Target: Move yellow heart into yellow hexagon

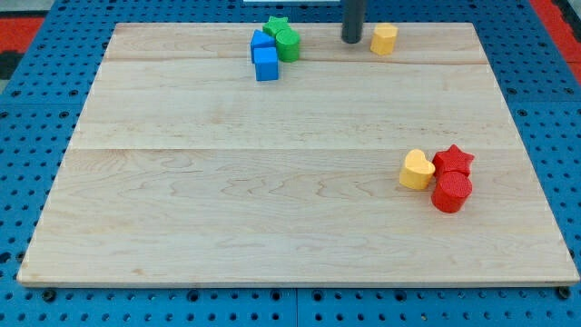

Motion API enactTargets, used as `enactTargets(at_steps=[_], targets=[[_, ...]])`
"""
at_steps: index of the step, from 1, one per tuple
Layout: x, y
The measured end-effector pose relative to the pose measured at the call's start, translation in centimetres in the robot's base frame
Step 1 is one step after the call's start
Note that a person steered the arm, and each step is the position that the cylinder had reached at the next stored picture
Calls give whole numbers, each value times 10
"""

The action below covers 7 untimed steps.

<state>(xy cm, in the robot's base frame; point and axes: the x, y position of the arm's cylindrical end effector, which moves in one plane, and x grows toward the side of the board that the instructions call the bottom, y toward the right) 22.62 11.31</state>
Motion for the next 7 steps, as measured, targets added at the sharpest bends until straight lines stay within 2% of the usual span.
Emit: enactTargets(at_steps=[1, 2, 3, 4, 6, 7], targets=[[29, 4], [84, -19], [160, -14], [185, -21], [282, -131], [352, -123]])
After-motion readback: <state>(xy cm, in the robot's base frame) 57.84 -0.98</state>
